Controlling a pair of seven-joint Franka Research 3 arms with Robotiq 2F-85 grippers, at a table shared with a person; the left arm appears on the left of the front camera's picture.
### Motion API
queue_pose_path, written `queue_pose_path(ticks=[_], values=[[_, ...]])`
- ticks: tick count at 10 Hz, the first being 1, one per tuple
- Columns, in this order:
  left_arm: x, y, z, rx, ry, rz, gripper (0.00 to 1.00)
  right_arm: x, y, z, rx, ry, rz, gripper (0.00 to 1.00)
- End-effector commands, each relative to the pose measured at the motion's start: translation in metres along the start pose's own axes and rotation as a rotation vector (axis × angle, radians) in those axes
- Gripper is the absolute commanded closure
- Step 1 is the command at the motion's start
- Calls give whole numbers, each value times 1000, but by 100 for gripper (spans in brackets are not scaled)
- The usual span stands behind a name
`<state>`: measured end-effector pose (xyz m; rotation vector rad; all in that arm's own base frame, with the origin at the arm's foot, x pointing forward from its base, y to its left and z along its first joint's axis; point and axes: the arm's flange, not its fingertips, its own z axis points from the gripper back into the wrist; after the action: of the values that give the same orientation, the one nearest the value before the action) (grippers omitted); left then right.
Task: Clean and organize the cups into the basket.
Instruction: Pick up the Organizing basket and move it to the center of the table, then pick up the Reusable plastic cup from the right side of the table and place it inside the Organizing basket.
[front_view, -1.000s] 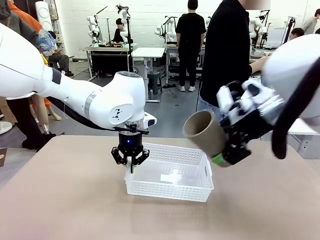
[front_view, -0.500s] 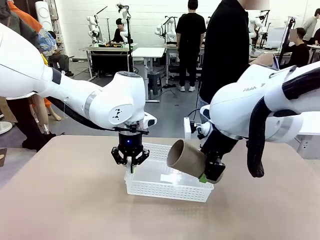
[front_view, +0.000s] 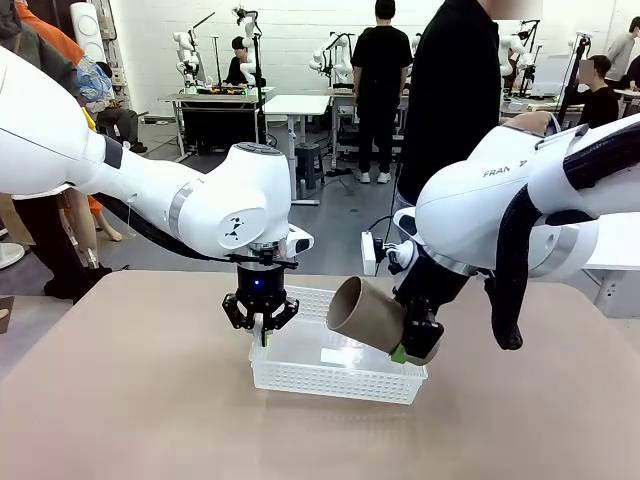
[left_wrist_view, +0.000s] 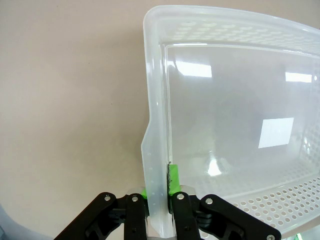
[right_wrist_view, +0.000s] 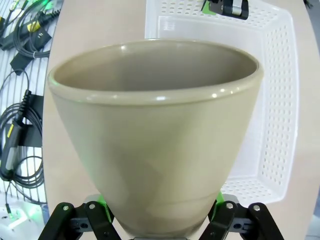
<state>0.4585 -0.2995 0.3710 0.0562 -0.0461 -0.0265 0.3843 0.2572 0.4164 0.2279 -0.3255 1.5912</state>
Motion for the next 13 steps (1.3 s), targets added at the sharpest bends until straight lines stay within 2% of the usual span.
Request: queue_pose_path(ticks=[1,4,9,13], values=[[0,-1,2,3,-5,4,100,-1,4,0,-15,22,1,20],[0,-1,2,3,-5,4,100,-1,0,0,0,5,3,19],[0,-1,2,3,-5,4,100,27,-29,-42,-1,97,-52,19],[0,-1,2,3,-5,4,100,15,-46,-66,13,120,-71,19]])
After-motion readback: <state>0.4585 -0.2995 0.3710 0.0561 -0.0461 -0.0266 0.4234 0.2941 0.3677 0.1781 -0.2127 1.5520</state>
